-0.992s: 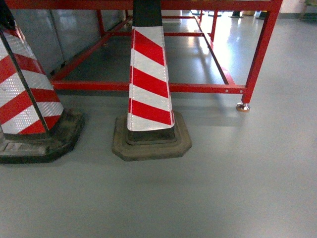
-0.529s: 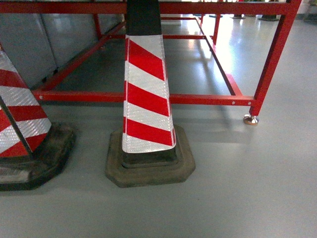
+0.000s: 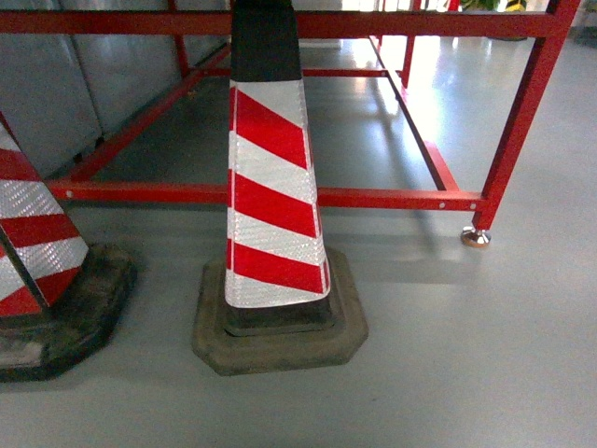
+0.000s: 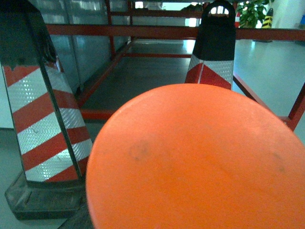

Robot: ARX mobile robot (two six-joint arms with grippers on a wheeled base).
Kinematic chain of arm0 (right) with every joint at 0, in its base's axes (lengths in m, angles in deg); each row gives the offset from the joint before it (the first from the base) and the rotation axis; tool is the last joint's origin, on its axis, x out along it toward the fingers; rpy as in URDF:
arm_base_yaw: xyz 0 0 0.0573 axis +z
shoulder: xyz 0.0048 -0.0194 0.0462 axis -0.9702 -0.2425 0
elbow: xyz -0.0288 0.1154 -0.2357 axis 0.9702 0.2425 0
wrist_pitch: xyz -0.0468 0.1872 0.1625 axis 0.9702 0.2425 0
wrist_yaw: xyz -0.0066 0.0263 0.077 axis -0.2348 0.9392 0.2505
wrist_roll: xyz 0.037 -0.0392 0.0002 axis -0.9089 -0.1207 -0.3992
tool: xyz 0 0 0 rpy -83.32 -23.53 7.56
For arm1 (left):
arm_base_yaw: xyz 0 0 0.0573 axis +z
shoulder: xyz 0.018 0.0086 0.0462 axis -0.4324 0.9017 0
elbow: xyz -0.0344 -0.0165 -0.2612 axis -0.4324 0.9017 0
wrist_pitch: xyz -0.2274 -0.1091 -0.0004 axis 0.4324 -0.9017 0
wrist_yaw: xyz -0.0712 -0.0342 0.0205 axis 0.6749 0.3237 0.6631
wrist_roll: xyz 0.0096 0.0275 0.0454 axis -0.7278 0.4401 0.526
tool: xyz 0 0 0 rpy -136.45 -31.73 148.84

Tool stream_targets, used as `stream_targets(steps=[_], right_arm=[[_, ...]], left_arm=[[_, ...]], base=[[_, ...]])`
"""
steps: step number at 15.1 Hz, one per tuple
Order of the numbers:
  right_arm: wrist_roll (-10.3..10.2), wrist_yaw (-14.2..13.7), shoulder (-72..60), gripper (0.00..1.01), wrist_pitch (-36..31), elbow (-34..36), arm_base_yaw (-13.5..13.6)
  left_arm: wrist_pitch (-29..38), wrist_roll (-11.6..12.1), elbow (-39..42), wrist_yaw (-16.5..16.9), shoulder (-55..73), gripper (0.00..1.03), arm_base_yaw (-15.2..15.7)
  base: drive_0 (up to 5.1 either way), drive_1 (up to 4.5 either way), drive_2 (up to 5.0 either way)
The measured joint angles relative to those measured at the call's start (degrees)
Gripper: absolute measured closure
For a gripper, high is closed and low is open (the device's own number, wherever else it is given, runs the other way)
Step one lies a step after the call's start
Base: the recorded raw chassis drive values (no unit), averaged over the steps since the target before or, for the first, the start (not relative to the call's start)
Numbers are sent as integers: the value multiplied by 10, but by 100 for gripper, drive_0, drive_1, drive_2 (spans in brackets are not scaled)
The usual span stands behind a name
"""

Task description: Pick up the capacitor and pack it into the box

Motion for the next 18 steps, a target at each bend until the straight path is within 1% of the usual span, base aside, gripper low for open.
stream_targets(steps=[18], right_arm=[[0, -1, 0, 3, 0, 0, 0]], left_arm=[[0, 1, 0, -1, 0, 59, 0]], base=[[0, 0, 0]])
